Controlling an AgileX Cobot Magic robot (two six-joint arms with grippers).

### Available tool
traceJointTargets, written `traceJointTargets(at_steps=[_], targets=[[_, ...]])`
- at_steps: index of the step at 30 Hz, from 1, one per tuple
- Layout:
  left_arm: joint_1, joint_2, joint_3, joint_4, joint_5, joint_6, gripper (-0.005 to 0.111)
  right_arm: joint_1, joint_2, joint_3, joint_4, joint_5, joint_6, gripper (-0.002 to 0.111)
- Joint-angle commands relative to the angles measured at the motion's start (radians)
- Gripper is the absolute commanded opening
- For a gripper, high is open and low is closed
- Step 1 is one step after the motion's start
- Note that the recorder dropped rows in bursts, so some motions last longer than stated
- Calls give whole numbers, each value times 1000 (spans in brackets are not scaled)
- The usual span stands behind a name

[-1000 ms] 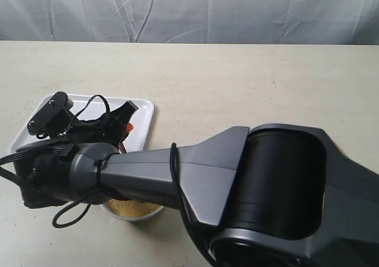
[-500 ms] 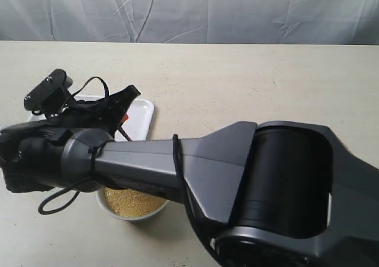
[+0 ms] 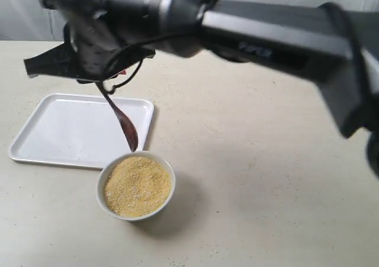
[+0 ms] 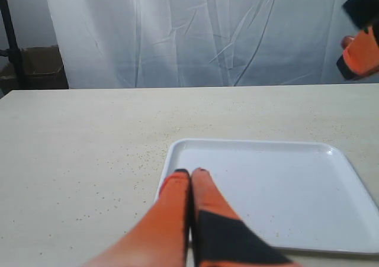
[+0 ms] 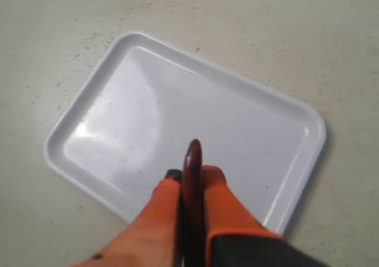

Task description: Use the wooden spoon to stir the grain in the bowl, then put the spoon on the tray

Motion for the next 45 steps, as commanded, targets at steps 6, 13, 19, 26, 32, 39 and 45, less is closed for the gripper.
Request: traceJointTargets(at_steps=[6,13,19,26,32,39,45], targets=[[-1,-5,3,0,-10,0,0,-190,-253,568,895,-654,-848,-1],[-1,-5,3,0,-10,0,0,-151,-220,693,1235,-812,-1089,-1],[-1,-5,3,0,-10,0,0,-98,-146,692,1523,-895,-1086,-1],[-1,-5,3,0,-10,0,0,-88,-109,692,1565,-904,-1086,-1],[-1,-5,3,0,-10,0,0,-88,-105,692,1572,-894,-1086,27],[-1,-5,3,0,-10,0,0,-90,-103,692,1572,-891,-1086,47],[-1,-5,3,0,-10,0,0,-122,-103,692,1497,-780,-1089,46]])
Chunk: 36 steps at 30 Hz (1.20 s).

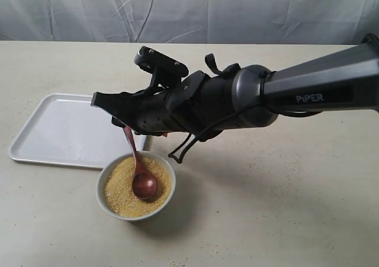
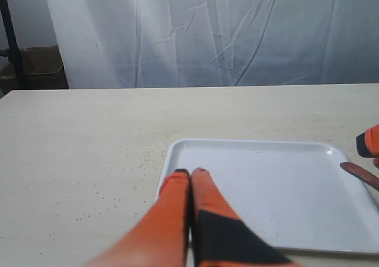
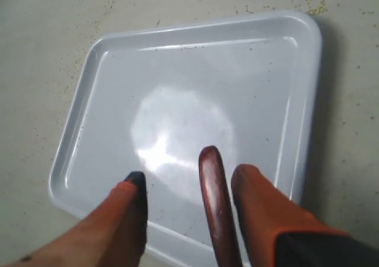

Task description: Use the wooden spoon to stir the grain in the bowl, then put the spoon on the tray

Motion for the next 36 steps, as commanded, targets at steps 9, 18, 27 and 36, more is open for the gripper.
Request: traceJointTargets(at_steps=[9,18,27,36], targets=[[-1,-5,3,0,-10,0,0,-214,-84,4,-274,448,-9,46],[-1,-5,3,0,-10,0,0,-464,-34,-98,-144,985,-311,-1],[-1,-5,3,0,-10,0,0,-490,212,-228,113,1247,-496,58],[-1,-5,3,0,-10,0,0,-419,304,-326,116,1181,-507,58]])
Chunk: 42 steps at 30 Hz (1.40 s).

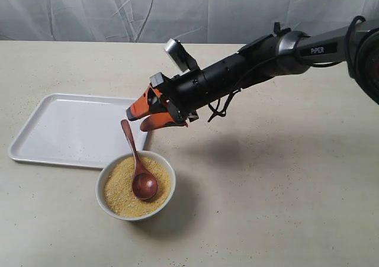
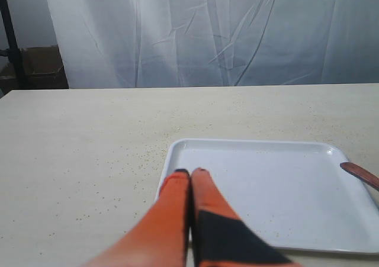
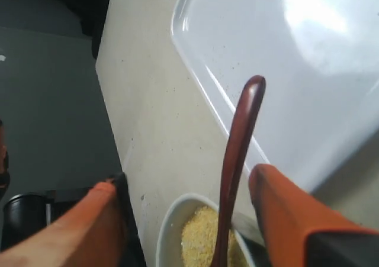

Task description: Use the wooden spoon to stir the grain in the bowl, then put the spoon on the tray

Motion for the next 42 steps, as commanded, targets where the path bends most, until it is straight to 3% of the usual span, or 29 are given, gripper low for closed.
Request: traceJointTargets(at_steps=[1,14,16,21,30,35,42], targets=[[-1,-5,3,0,-10,0,0,23,36,-37,15,-26,-14,58],[-1,-5,3,0,-10,0,0,75,104,-40,101,-44,-16,55],[-1,-5,3,0,-10,0,0,77,104,-40,101,-59,-16,45],[-1,-5,3,0,-10,0,0,69,104,-40,139,-104,-14,-1],[-1,-5,3,0,-10,0,0,35,43,-38,361,-51,-40,0],[-1,-5,3,0,-10,0,0,37,-114,25,368,-165,-262,-1],[-1,-5,3,0,-10,0,0,138,-346,258,368,-465,-717,-1]])
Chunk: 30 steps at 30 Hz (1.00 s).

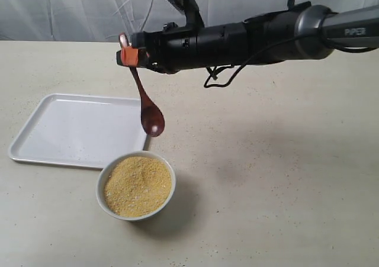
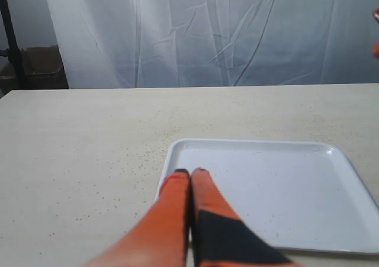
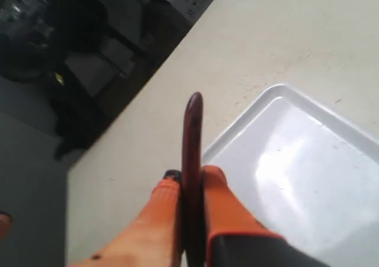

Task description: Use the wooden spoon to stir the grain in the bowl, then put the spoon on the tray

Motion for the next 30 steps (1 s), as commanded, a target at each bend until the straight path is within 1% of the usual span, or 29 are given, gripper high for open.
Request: traceJointTargets(at_steps=[1,10,13,19,22,26,28,30], targets=[[-1,-5,3,0,-10,0,0,76,-102,122,0,-120,-297,-1],[-1,-5,3,0,-10,0,0,201,-98,130,0,-94,-524,-1],[-1,-5,3,0,-10,0,0,220,-98,130,0,-82,-526,-1],[-1,-5,3,0,-10,0,0,225,-98,130,0,-165,-512,-1],[-1,-5,3,0,-10,0,0,225,-96,130,0,-257,-368,-1],[-1,-5,3,0,-10,0,0,217,-78,130,0,-388,-32,-1],[-1,-5,3,0,-10,0,0,194,-56,130,0,-392,131,-1],[-1,-5,3,0,-10,0,0,161,-23,130,0,-340,283,-1]])
